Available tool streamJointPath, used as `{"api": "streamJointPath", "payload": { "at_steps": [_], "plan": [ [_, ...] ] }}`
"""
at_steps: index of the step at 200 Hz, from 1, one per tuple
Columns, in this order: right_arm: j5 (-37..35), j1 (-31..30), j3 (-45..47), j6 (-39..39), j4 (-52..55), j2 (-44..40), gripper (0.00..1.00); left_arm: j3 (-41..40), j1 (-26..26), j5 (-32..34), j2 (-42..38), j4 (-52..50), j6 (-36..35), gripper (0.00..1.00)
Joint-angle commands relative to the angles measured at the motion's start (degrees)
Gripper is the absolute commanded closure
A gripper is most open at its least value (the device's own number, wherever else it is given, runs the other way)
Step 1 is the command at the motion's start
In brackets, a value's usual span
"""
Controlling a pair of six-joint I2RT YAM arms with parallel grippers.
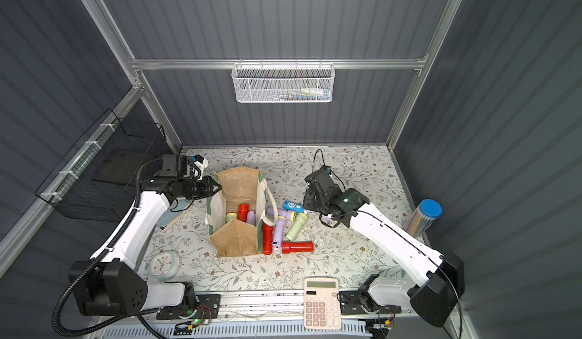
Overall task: Put the flashlights into the tote bags
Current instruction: Pick up the flashlight from the center of the board, then place the flashlight in the canvas bag.
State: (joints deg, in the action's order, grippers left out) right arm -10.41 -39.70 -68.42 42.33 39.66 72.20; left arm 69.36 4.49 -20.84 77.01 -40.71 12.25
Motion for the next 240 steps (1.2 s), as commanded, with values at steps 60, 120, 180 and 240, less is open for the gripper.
{"api": "streamJointPath", "payload": {
  "at_steps": [60, 120, 180, 240],
  "plan": [
    [12.5, -4.2, -16.0, -8.7, -9.7, 5.4, 0.72, 0.2, -0.2, -2.2, -1.5, -1.3, -1.3, 0.79],
    [15.6, -10.5, -26.0, -11.3, -14.2, 16.0, 0.72, 0.4, -0.2, -2.2, -2.0, -1.8, -1.9, 0.79],
    [21.8, -13.4, -36.5, -11.6, -13.8, 29.5, 0.72, 0.7, -0.2, -2.5, -1.8, -2.2, -2.1, 0.79],
    [25.1, -15.4, -40.0, -12.4, -10.3, 37.7, 0.72, 1.0, -0.2, -2.1, -1.0, -2.8, -2.3, 0.79]
  ]
}}
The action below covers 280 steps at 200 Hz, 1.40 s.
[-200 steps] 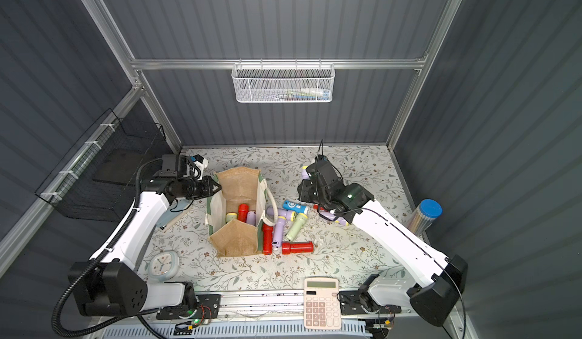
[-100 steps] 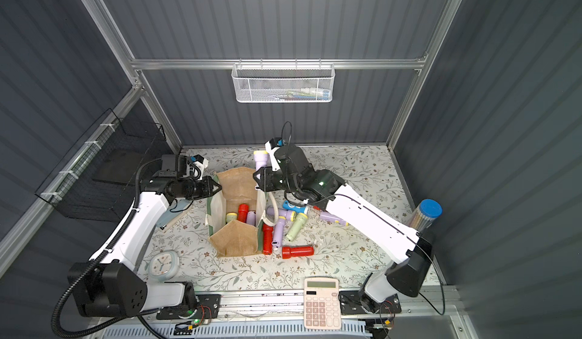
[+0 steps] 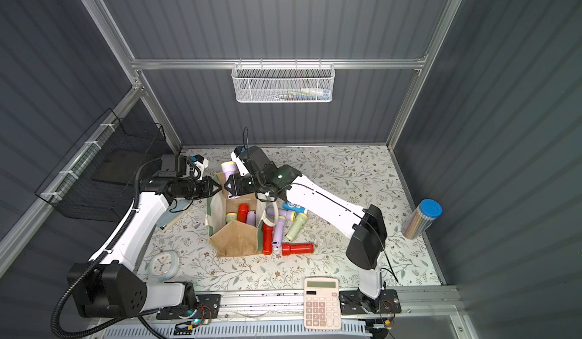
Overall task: Put the flashlights into the tote bags
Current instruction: Place the flashlight in the canvas bag.
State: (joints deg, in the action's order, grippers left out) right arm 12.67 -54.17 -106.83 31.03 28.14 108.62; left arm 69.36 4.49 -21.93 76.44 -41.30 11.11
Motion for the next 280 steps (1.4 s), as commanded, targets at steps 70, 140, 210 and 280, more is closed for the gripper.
{"api": "streamJointPath", "payload": {
  "at_steps": [70, 140, 210, 280],
  "plan": [
    [3.1, -1.8, -0.5, 0.8, 3.3, 6.8, 0.73, 1.0, -0.4, -2.5, -0.4, -1.4, -0.4, 0.79],
    [-0.2, -1.9, -2.9, 1.9, 10.1, 12.4, 0.72, 0.9, -0.4, -2.9, -0.6, -1.1, 0.0, 0.80],
    [-1.7, -1.7, -9.9, 0.6, 18.9, 21.4, 0.64, 0.7, -0.5, -3.2, -0.5, -0.9, 0.0, 0.80],
    [-1.7, -1.6, -10.8, -0.1, 20.6, 25.1, 0.51, 1.0, -0.5, -2.9, -0.6, -0.6, 0.0, 0.80]
  ]
}}
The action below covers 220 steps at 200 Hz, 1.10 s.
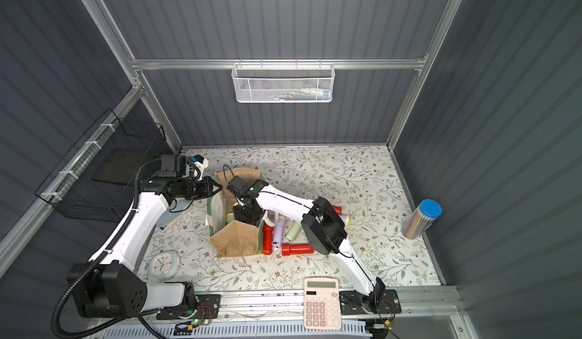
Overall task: Put the flashlights into the tote bags
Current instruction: Place the flashlight in the canvas bag.
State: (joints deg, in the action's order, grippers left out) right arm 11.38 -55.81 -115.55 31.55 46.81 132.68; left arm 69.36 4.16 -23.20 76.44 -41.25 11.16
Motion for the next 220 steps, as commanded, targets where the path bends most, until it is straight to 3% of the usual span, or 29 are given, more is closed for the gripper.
{"api": "streamJointPath", "payload": {
  "at_steps": [1, 73, 220],
  "plan": [
    [-0.3, 0.0, -2.2, -0.7, 2.0, 1.1, 0.51, 1.0, -0.2, -1.6, -0.7, -0.7, -0.1, 0.80],
    [0.5, 0.2, -1.8, -1.8, 0.7, 0.4, 0.37, 0.6, -0.2, -1.3, -0.7, -0.7, -0.2, 0.80],
    [-2.5, 0.3, 9.7, -7.7, -13.3, -22.8, 0.24, 0.9, -0.3, -0.1, -0.7, -1.0, -0.3, 0.80]
  ]
}}
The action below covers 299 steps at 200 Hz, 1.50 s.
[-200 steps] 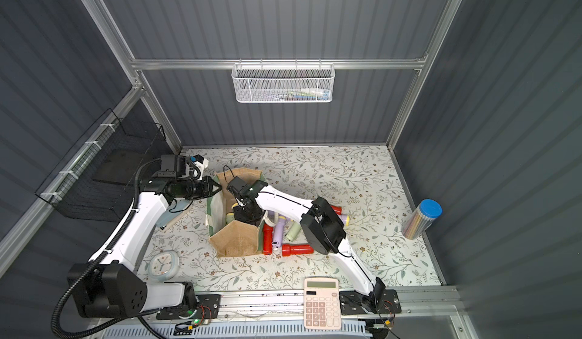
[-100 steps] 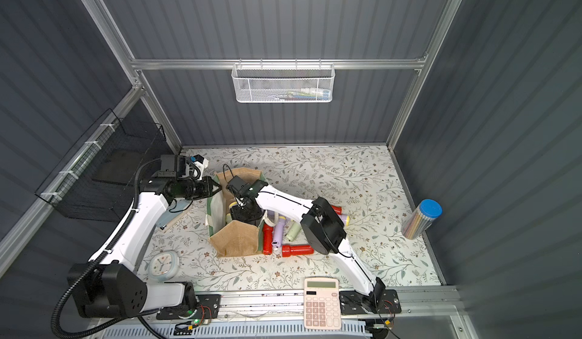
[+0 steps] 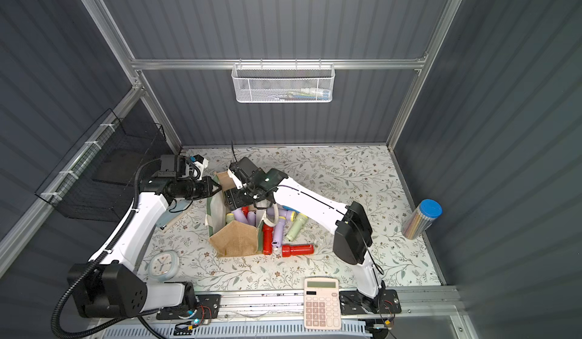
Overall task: Put the flashlights into the tote bags
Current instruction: Place the flashlight in the canvas bag.
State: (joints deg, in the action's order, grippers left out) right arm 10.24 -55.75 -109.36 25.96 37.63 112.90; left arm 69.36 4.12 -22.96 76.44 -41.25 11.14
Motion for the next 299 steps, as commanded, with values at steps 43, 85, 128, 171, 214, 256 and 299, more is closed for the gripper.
{"api": "streamJointPath", "payload": {
  "at_steps": [43, 85, 128, 171, 214, 256, 299],
  "plan": [
    [-3.9, 0.6, 9.7, -3.7, -9.0, -10.7, 0.24, 1.0, -0.2, -0.3, -0.7, -1.1, -0.3, 0.80],
    [-7.5, 1.2, 15.3, -5.4, -11.4, -17.7, 0.23, 0.9, -0.3, 0.1, -0.8, -1.1, -0.4, 0.80],
    [-12.3, 2.1, 20.7, -4.3, -11.6, -24.7, 0.22, 1.2, -0.4, 0.0, -0.4, -1.3, -0.3, 0.80],
    [-15.1, 3.4, 27.6, 1.0, -10.6, -31.4, 0.22, 1.1, -0.4, 0.3, -0.6, -1.3, -0.3, 0.80],
    [-19.9, 5.0, 34.1, 10.9, -2.7, -39.3, 0.21, 1.3, -0.4, 0.3, -0.5, -1.5, -0.5, 0.80],
    [-23.2, 10.5, 45.7, 23.5, -0.2, -51.1, 0.22, 1.3, -0.4, 0.0, -0.6, -1.3, -0.3, 0.80],
    [-18.7, 15.0, 53.9, 34.1, 2.8, -55.8, 0.25, 1.3, -0.4, -0.2, -0.4, -1.3, -0.2, 0.80]
  ]
}}
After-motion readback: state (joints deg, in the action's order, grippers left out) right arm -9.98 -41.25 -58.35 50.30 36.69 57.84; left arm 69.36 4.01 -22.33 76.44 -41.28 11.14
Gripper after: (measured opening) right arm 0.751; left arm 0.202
